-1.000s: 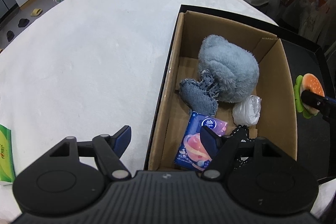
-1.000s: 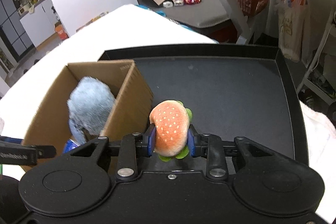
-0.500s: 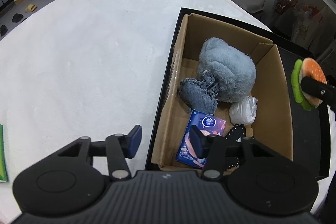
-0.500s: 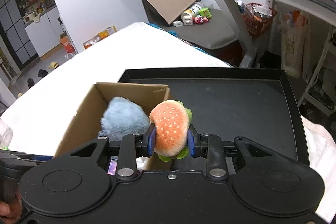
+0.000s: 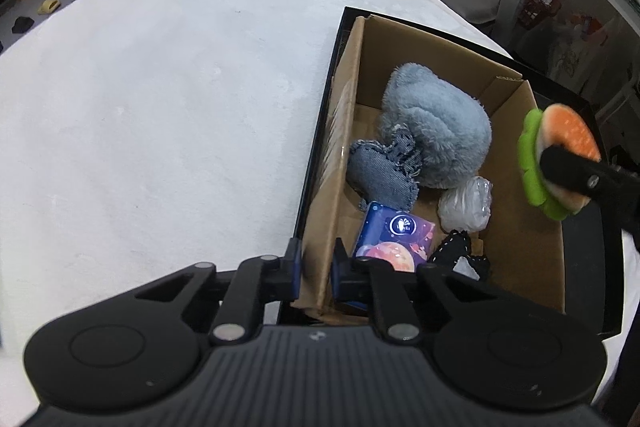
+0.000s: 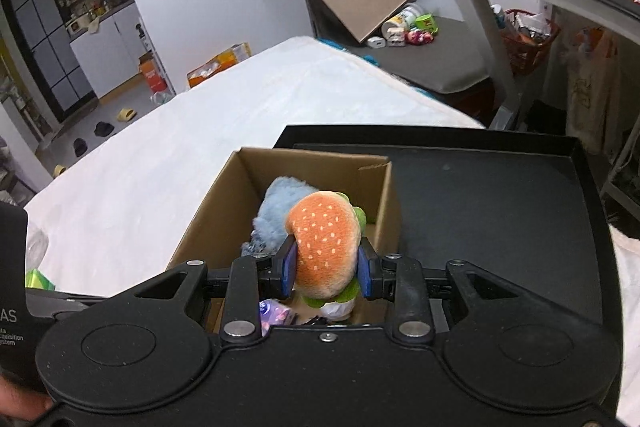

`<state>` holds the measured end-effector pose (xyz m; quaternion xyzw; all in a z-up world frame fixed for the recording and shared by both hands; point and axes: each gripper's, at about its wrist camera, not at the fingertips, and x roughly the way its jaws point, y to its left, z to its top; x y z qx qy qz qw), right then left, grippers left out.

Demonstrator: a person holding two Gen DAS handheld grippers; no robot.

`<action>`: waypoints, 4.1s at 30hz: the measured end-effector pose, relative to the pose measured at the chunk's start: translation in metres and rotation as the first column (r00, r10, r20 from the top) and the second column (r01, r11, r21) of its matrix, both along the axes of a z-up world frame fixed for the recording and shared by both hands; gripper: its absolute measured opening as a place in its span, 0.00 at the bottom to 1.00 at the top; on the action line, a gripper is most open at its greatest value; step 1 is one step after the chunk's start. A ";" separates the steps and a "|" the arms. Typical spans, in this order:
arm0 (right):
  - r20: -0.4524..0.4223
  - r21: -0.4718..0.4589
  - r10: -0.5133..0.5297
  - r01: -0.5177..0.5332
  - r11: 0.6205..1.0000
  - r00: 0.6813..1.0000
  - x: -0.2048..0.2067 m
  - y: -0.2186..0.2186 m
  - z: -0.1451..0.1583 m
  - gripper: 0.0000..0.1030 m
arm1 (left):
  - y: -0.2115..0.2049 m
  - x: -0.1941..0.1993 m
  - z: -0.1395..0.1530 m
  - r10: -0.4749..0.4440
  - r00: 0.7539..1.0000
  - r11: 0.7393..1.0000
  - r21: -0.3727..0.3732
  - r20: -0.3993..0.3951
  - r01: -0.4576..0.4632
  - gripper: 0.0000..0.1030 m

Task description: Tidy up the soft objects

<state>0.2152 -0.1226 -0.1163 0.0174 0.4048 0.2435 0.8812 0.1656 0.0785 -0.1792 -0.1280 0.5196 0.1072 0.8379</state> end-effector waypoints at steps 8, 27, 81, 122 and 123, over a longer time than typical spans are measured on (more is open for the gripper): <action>-0.048 -0.018 0.043 -0.044 0.999 0.998 -0.004 0.018 -0.015 0.29 | 0.006 -0.001 -0.001 0.012 1.000 1.000 -0.024 0.005 -0.012 0.12; -0.089 -0.074 0.071 -0.078 0.994 0.993 -0.005 0.042 -0.042 0.35 | 0.008 0.000 0.002 -0.002 1.000 0.999 -0.038 -0.005 0.002 0.14; -0.002 0.020 -0.151 0.151 0.988 0.989 -0.077 -0.058 0.068 1.00 | -0.049 -0.065 0.126 -0.110 0.990 0.991 0.086 0.087 0.102 0.92; 0.078 0.007 -0.207 0.207 0.978 0.975 -0.166 -0.108 0.123 1.00 | -0.084 -0.168 0.191 -0.173 0.957 0.980 0.134 0.234 0.144 0.99; 0.079 0.007 -0.207 0.207 0.978 0.975 -0.168 -0.109 0.124 1.00 | -0.083 -0.170 0.192 -0.170 0.956 0.981 0.127 0.239 0.143 0.99</action>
